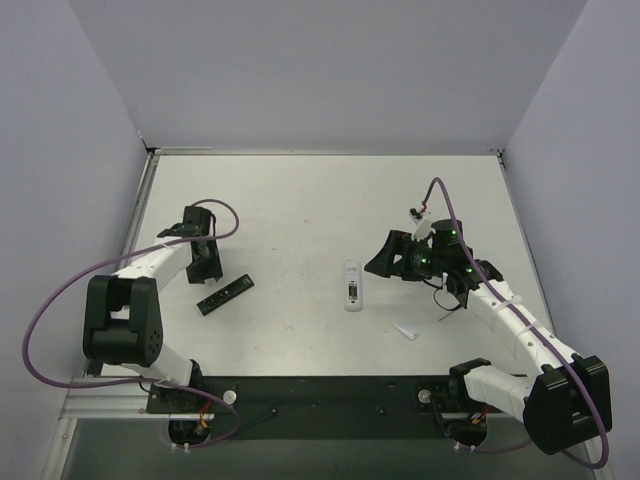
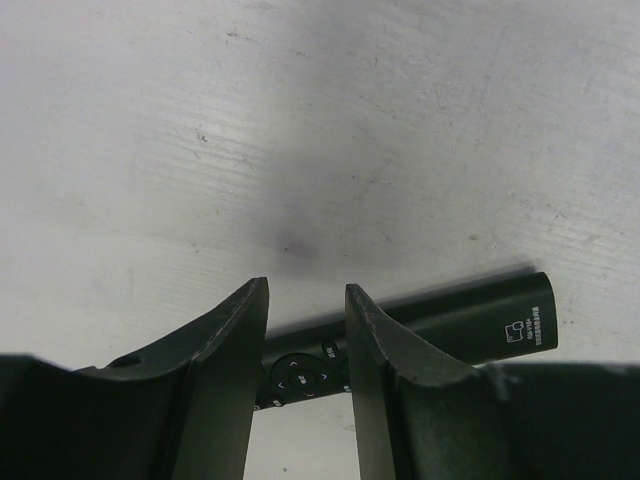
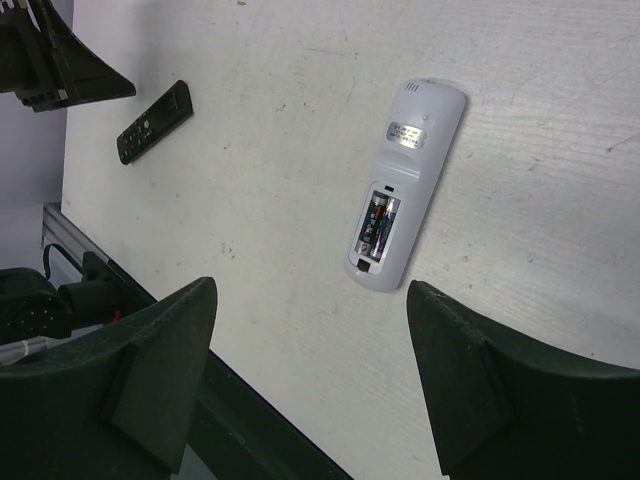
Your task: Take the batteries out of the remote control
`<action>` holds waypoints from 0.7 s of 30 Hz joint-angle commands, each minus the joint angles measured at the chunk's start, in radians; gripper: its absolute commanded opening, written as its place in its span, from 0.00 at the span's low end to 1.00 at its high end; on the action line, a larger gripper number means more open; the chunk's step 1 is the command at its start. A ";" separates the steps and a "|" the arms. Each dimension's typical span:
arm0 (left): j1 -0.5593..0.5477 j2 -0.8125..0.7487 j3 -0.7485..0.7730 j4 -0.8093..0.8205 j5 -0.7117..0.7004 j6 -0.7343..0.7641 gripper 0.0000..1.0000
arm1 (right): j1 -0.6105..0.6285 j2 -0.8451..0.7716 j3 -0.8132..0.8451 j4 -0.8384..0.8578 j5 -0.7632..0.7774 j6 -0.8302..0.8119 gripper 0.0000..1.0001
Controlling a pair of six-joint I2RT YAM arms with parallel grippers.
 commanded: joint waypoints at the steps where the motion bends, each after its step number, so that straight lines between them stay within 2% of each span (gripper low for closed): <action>1: 0.002 0.051 0.061 -0.048 0.035 -0.018 0.47 | -0.009 -0.024 -0.009 0.014 -0.021 0.001 0.72; 8: 0.004 0.076 0.071 -0.093 0.059 -0.034 0.45 | -0.009 -0.035 -0.012 0.013 -0.021 0.001 0.71; 12: -0.001 0.058 0.045 -0.120 0.180 -0.055 0.43 | -0.010 -0.035 -0.013 0.013 -0.023 0.000 0.71; 16: -0.015 -0.046 -0.041 -0.106 0.318 -0.101 0.43 | -0.009 -0.033 -0.013 0.013 -0.024 0.001 0.71; 21: -0.068 -0.138 -0.072 -0.105 0.337 -0.118 0.52 | -0.009 -0.026 -0.013 0.019 -0.032 0.004 0.72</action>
